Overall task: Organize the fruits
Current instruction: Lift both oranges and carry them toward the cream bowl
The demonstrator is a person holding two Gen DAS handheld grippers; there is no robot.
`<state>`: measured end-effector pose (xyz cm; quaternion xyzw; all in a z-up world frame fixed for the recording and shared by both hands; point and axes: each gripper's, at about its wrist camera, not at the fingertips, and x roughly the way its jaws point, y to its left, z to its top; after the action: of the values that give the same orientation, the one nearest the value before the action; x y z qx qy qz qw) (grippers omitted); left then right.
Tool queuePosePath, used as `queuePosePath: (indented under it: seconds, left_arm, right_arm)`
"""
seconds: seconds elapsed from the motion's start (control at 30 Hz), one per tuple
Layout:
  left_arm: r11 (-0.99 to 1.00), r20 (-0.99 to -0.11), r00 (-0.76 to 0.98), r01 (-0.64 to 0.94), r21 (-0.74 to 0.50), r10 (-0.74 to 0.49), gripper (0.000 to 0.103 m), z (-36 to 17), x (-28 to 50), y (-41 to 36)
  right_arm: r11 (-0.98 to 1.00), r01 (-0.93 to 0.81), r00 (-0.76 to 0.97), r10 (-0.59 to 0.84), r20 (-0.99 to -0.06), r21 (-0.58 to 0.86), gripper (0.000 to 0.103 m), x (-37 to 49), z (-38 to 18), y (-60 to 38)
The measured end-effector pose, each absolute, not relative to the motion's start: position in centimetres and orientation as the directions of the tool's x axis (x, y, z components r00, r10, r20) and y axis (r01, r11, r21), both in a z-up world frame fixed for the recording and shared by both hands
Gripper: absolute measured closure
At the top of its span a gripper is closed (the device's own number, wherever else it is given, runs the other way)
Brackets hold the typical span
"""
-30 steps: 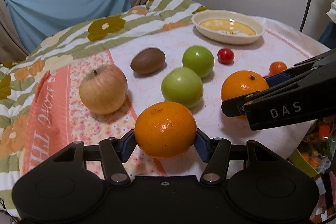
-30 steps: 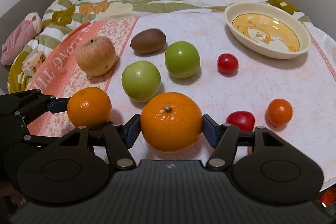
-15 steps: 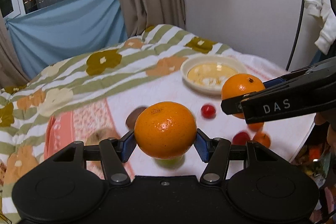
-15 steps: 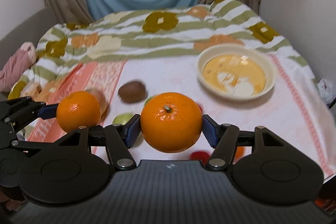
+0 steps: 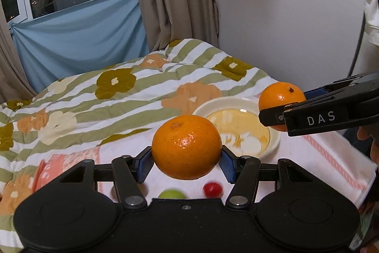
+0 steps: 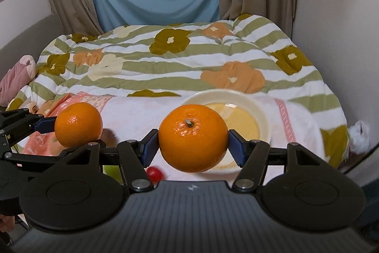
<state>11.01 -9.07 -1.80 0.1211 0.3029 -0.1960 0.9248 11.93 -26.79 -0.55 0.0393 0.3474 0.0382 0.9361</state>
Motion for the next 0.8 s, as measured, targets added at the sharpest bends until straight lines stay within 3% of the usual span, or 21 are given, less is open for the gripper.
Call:
queuePosePath:
  seconds: [0.3,0.8]
  left_arm:
    - [0.905,-0.619,0.741,0.410,0.109,-0.261,0.040,-3.6,16.6,-15.2]
    - [0.903,-0.711,0.670,0.414,0.119,-0.213,0.040,-10.8,24.3,-20.4]
  right_arm:
    - [0.993,-0.103,0.746,0.120,-0.655,0.064,0.026,18.6,-2.3,-33.5]
    - [0.983,-0.159,0.693,0.180,-0.698,0.095,0.026,25.1,-7.9,-37.0]
